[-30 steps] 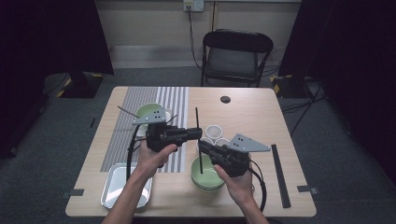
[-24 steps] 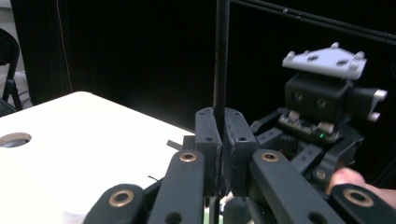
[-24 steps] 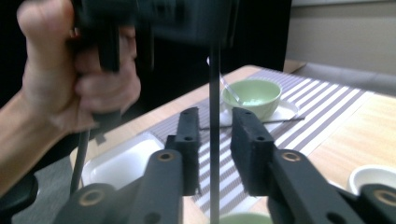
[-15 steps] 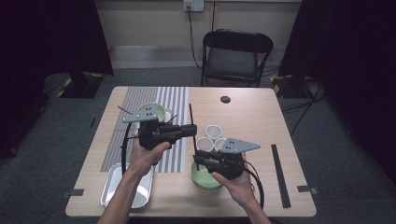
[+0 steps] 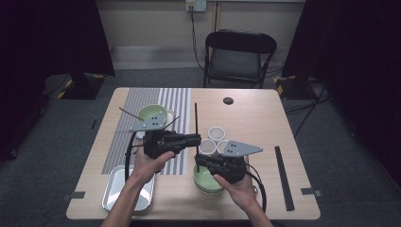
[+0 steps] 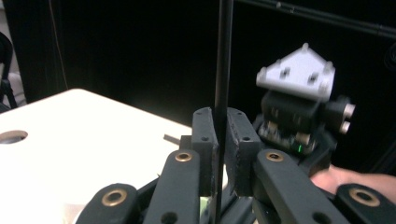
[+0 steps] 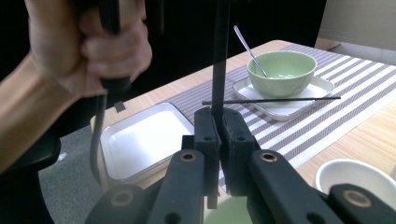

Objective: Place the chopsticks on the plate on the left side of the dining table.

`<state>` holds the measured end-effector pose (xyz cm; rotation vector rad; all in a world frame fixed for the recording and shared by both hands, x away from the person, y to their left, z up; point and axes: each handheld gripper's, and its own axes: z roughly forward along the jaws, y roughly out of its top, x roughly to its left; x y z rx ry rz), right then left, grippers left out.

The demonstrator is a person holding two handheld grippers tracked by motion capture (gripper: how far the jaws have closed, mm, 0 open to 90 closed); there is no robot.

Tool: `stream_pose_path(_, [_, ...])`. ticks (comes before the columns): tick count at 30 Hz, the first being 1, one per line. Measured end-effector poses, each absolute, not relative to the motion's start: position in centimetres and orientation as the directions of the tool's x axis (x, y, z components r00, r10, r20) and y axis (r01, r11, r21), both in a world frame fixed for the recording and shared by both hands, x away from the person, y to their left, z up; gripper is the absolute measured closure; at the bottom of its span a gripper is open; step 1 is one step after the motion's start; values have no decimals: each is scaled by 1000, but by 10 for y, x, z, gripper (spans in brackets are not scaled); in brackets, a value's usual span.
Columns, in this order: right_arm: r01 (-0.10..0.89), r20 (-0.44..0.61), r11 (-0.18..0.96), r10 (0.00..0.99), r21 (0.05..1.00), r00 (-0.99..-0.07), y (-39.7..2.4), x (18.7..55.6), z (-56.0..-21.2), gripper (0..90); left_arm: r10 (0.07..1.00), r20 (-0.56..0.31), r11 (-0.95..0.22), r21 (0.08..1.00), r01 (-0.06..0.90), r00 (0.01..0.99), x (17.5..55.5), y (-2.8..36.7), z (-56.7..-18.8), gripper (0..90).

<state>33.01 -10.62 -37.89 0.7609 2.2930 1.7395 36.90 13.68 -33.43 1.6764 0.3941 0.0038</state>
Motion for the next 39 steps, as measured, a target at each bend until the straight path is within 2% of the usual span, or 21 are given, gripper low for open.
stream_pose_path(8, [301,183,185,474,936,-861,-104,329,-379,860,258,-212,-132,959,252,943,364,135,-344,850])
stream_pose_path(9, [300,182,188,471,935,-863,-104,329,-380,843,259,-207,-142,958,249,944,364,136,-344,850])
stream_pose_path(11, [300,177,198,472,933,-864,-103,329,-382,719,267,-203,-138,959,246,942,363,138,-343,850])
stream_pose_path(14, [296,167,217,468,930,-868,-101,329,-385,691,271,-210,-113,962,247,939,364,145,-340,850])
stream_pose_path(19, [298,165,238,455,925,-875,-97,328,-388,718,272,-215,-102,963,250,938,364,150,-339,850])
stream_pose_path(23, [292,160,255,437,922,-885,-94,328,-390,850,257,-218,-106,962,252,941,362,144,-343,850])
stream_pose_path(27, [306,163,261,454,916,-876,-95,329,-391,860,259,-215,-104,963,248,942,361,142,-346,843])
stream_pose_path(31, [315,180,236,458,920,-870,-99,329,-387,861,266,-215,-116,961,253,940,359,138,-352,756])
stream_pose_path(39, [310,182,231,448,922,-875,-98,328,-385,861,260,-201,-154,957,246,944,356,136,-362,791])
